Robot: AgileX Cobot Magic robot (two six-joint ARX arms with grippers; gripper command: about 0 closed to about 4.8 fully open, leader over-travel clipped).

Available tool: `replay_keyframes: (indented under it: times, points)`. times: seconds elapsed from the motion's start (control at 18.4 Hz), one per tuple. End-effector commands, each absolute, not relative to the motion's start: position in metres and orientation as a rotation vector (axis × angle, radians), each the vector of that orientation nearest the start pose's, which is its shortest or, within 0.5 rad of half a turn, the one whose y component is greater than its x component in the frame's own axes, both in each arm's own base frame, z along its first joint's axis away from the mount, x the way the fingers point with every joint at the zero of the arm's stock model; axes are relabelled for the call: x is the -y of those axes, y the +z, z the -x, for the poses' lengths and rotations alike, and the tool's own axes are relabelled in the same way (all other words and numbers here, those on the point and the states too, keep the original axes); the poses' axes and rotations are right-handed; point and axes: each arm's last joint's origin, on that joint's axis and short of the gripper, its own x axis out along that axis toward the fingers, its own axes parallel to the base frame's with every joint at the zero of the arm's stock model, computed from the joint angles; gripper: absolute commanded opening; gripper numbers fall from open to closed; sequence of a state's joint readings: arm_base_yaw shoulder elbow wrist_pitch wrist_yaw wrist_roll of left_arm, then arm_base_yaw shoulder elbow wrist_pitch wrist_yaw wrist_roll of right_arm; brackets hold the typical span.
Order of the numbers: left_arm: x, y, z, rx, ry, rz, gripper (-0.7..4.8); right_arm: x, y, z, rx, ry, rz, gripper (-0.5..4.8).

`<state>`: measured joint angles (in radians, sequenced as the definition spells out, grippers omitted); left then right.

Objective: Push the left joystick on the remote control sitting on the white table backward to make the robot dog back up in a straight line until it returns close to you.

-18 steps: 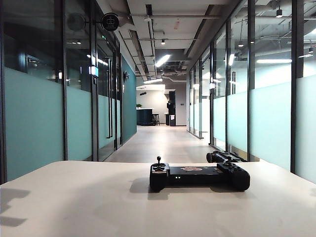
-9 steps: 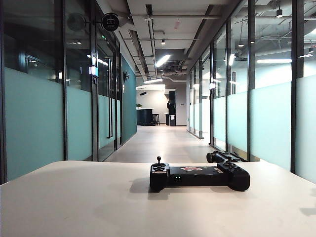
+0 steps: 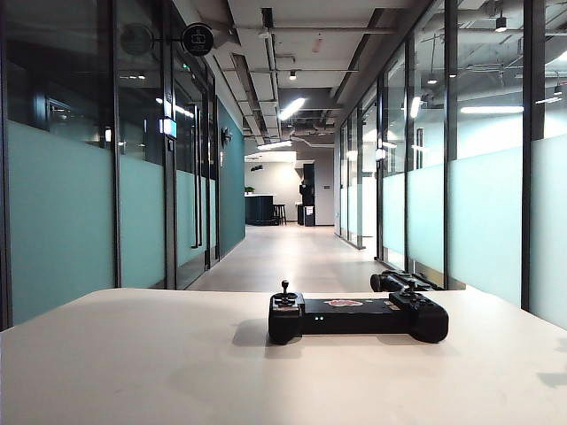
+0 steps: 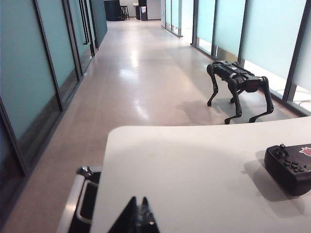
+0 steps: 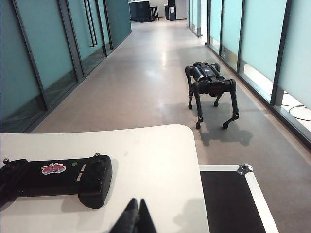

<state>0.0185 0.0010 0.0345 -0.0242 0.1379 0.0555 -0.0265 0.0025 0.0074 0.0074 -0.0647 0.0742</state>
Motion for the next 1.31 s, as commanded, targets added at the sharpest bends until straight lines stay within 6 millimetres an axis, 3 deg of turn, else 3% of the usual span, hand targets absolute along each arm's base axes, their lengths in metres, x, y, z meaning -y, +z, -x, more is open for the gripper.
replay_keyframes:
  times: [0.05,0.27,1.31]
  points:
    - [0.0018,0.1673,-0.0971,0.023,-0.109,-0.046,-0.05,0.0006,0.1649,-0.0977,0.016,0.041,-0.078,0.02]
    - [0.0015,0.1675,-0.0973,0.023,-0.053,-0.045,-0.05,0.0006,0.1649,-0.0977,0.017,0.041,-0.078,0.02]
    - [0.0047,0.1676,-0.0971,0.024,-0.095,-0.045,-0.05,0.0006,0.1649,-0.0977,0.016,0.041,-0.078,0.02]
